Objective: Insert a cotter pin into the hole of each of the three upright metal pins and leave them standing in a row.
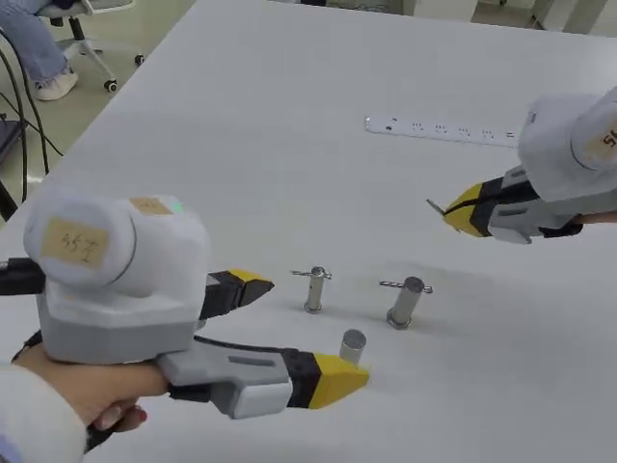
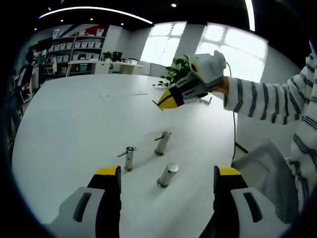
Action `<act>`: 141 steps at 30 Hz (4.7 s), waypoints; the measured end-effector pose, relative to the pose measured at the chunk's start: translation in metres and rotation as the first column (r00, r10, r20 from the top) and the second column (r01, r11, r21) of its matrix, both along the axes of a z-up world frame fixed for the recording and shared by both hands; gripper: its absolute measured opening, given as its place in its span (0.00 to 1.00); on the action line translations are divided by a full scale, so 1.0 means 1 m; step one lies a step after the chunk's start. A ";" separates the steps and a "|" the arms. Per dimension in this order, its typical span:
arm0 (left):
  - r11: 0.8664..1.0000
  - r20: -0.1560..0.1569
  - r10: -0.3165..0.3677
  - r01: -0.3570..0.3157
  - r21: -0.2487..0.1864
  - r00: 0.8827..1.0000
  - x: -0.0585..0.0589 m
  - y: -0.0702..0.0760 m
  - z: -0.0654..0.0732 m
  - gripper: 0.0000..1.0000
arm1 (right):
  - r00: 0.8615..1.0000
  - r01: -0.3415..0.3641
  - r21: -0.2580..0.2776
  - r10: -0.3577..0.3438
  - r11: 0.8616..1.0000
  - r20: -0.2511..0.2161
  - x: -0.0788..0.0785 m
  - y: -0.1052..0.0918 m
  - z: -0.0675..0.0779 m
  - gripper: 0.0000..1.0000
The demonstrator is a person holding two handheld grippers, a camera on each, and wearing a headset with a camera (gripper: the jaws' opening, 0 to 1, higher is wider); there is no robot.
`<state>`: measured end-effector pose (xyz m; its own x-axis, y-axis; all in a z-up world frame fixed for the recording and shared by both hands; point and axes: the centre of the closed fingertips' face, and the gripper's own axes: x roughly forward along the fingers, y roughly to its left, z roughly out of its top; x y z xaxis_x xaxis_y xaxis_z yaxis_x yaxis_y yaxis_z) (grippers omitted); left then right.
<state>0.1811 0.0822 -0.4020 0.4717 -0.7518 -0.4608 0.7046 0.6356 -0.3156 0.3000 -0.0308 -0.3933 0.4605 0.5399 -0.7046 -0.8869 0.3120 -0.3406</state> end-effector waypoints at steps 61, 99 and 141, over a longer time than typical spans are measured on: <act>0.953 -0.232 -0.061 -0.013 -0.304 0.971 0.005 -0.035 0.051 0.00 | 0.908 -0.378 -0.036 0.378 0.925 0.183 -0.117 0.083 0.037 0.00; 0.942 0.172 -0.328 0.336 -0.018 0.929 -0.020 -0.043 0.050 0.00 | 0.947 -0.181 0.308 0.250 0.934 -0.202 -0.138 0.076 0.013 0.00; 0.923 0.127 -0.371 0.349 0.161 0.920 -0.009 -0.029 -0.010 0.15 | 0.948 -0.136 0.209 0.188 0.968 -0.256 -0.141 0.041 -0.022 0.00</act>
